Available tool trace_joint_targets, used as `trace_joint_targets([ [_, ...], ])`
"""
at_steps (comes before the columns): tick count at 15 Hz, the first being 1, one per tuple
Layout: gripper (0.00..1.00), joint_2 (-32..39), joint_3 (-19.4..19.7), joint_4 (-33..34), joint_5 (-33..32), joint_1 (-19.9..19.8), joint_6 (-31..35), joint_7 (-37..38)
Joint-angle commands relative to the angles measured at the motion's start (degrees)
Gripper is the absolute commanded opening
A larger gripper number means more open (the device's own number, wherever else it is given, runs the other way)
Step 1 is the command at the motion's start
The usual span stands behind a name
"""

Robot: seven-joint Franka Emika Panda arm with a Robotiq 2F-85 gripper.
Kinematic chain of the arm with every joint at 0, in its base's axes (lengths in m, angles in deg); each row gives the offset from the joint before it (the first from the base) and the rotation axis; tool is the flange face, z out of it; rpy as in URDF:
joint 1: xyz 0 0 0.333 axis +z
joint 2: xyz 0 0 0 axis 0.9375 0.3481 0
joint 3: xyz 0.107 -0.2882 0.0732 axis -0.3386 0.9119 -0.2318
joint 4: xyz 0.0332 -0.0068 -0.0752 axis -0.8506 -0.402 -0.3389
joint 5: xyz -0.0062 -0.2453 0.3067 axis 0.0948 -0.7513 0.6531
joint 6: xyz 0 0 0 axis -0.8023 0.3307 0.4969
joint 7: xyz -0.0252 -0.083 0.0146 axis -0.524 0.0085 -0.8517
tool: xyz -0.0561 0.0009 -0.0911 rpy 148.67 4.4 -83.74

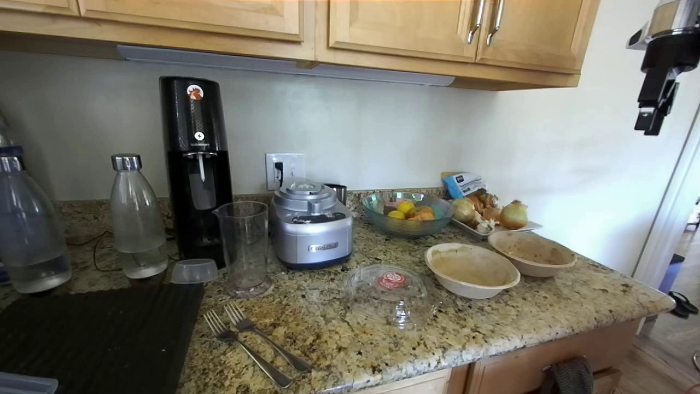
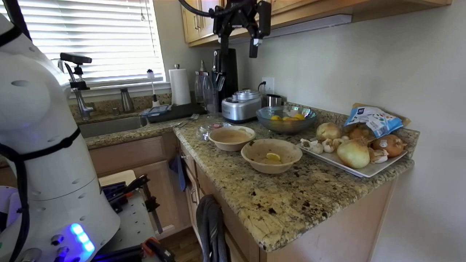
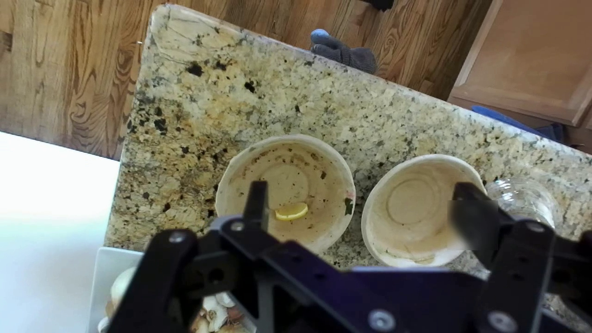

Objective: Pick up the bowl from the countertop and put it in the other bowl

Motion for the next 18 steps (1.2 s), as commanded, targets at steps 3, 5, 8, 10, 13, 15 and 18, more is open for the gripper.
trace_joint_targets([
  [3, 1.0, -2.99, -6.19, -9.18, -0.01, 1.26, 11.26, 1.55],
  [5, 1.0, -2.98, -8.48, -12.12, 0.43, 2.28, 16.0, 2.79],
  [8, 1.0, -1.88, -11.07, -14.94, 0.35, 3.58, 20.89, 4.77],
  [10, 1.0, -1.74, -12.18, -16.57, -0.48, 4.21, 23.4, 5.14],
  [13, 1.0, -0.11, -11.85, -14.46, -0.88, 4.62, 21.1, 3.51],
  [15, 1.0, -0.21, -11.91, -14.46, -1.37, 4.69, 21.1, 3.33],
  [18, 1.0, -0.32, -11.9, -14.46, -1.47, 4.7, 21.1, 3.27],
])
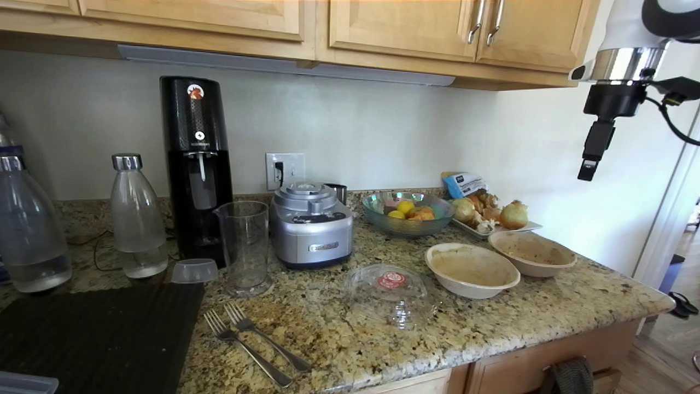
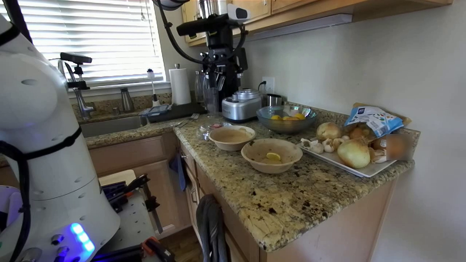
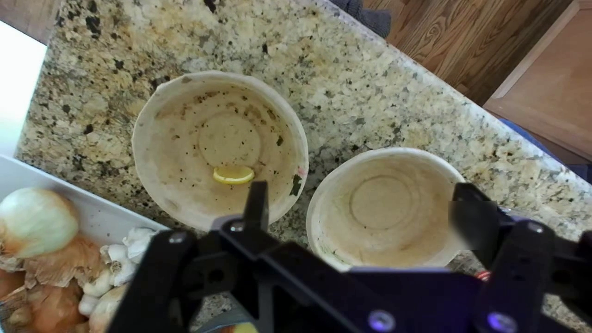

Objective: Pick up the bowl from the countertop and put it in the other bowl

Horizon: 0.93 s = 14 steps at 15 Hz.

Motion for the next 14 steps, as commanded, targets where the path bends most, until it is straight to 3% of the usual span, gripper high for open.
trace_joint_targets([
  [1, 1.0, 0.0, 0.6, 0.1, -0.33, 0.67, -0.14, 0.28],
  [3, 1.0, 0.28, -0.11, -0.37, -0.45, 0.63, 1.35, 1.91],
  [8, 1.0, 3.97, -6.0, -2.2, -3.6, 1.21, 8.19, 11.84],
  [14, 1.0, 11.01, -11.3, -2.52, -6.38, 4.12, 13.38, 15.99],
])
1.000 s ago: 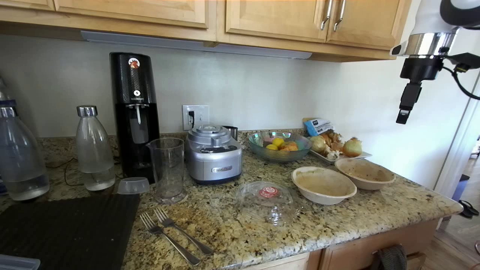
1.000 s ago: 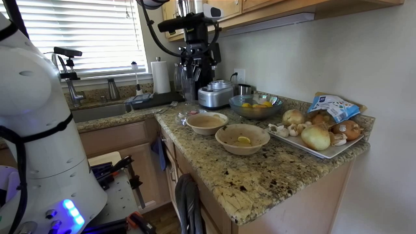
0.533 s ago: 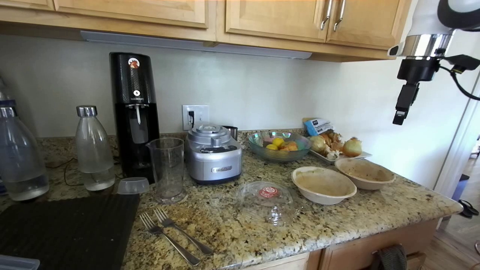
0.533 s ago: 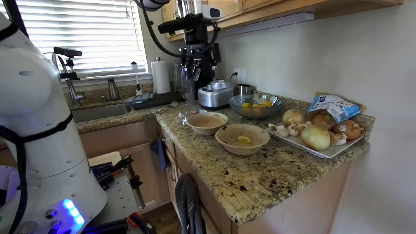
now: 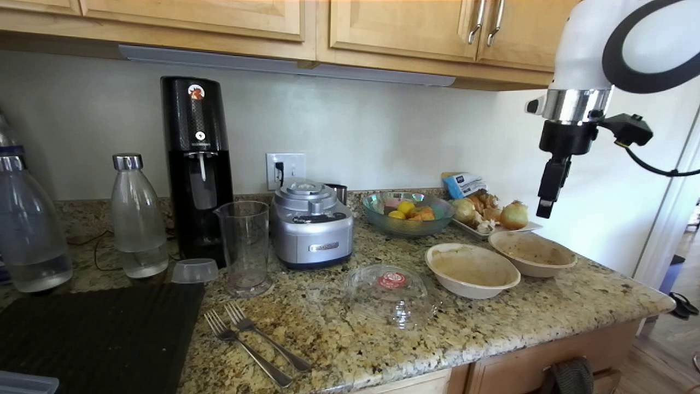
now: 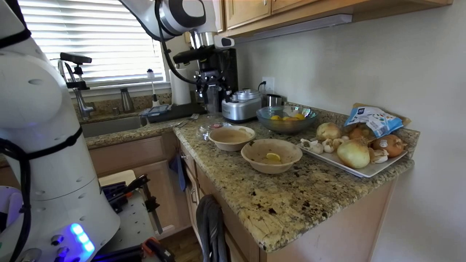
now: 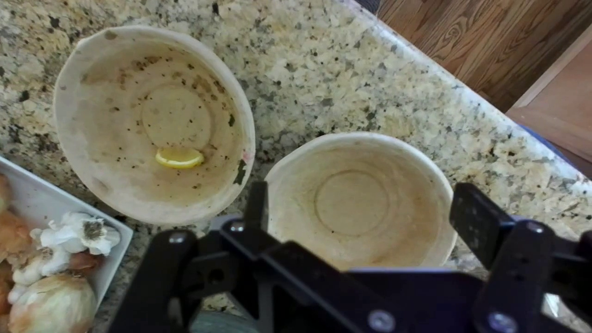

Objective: Pick up the bowl from the countertop and put it in the other bowl

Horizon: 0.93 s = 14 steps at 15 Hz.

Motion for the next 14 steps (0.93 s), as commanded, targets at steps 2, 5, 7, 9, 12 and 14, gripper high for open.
trace_joint_targets([
  [2, 1.0, 4.24, -2.62, -0.76, -3.68, 2.0, 5.92, 5.21],
  [5, 1.0, 4.95, -2.21, 0.07, -2.87, 2.62, 4.76, 3.52],
  [7, 1.0, 5.58, -2.28, 0.28, -2.85, 2.87, 4.86, 3.49],
  [9, 1.0, 5.61, -2.11, 0.4, -2.83, 2.83, 4.86, 3.48],
  [12, 1.0, 5.61, -2.1, 0.42, -2.83, 2.83, 4.85, 3.48],
  [14, 1.0, 7.88, -2.94, 0.33, -3.59, 2.96, 7.97, 5.59],
])
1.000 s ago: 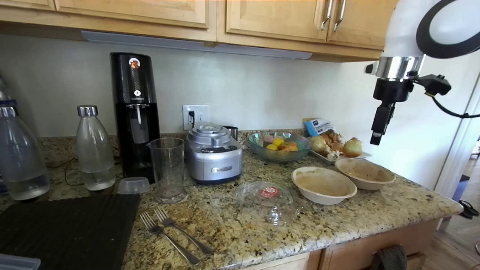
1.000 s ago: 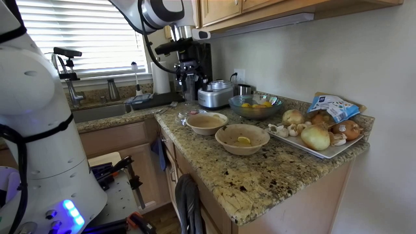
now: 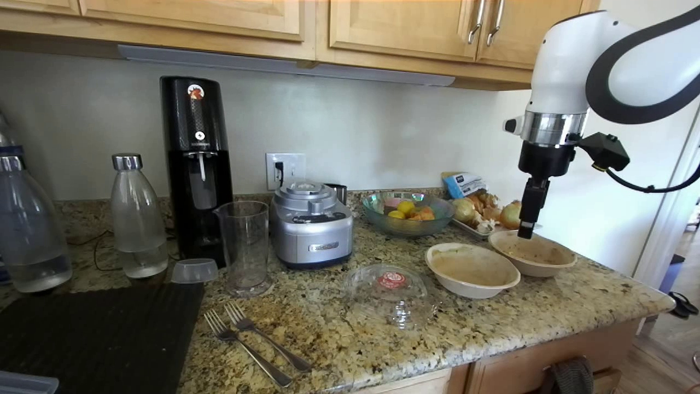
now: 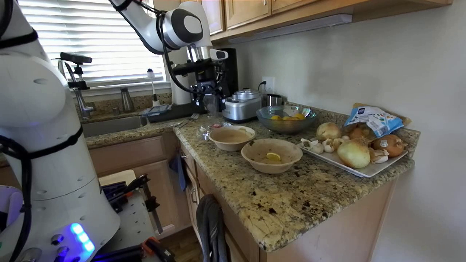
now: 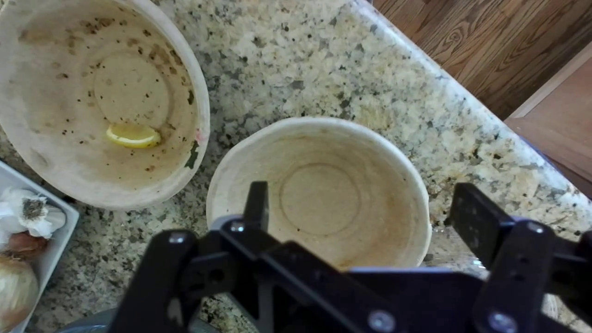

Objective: Pick up the bowl from the countertop and put it in the other bowl

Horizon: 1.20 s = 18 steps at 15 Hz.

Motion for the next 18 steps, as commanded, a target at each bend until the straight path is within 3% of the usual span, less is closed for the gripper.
trace_joint_targets([
  [1, 1.0, 3.4, -0.41, -0.28, -0.5, 1.22, 5.23, 2.26],
  [4, 1.0, 7.58, -1.98, 0.25, -2.75, 1.7, 9.27, 4.8],
  [14, 0.99, 19.98, -2.21, 6.3, -10.81, 5.96, 8.99, 10.11],
  [16, 0.91, 21.38, -1.92, 7.51, -11.54, 6.5, 8.91, 10.61],
  [17, 0.8, 22.18, -1.74, 8.05, -11.87, 6.72, 8.91, 10.65],
  [18, 0.83, 22.97, -1.27, 8.63, -13.33, 7.14, 8.88, 11.83],
])
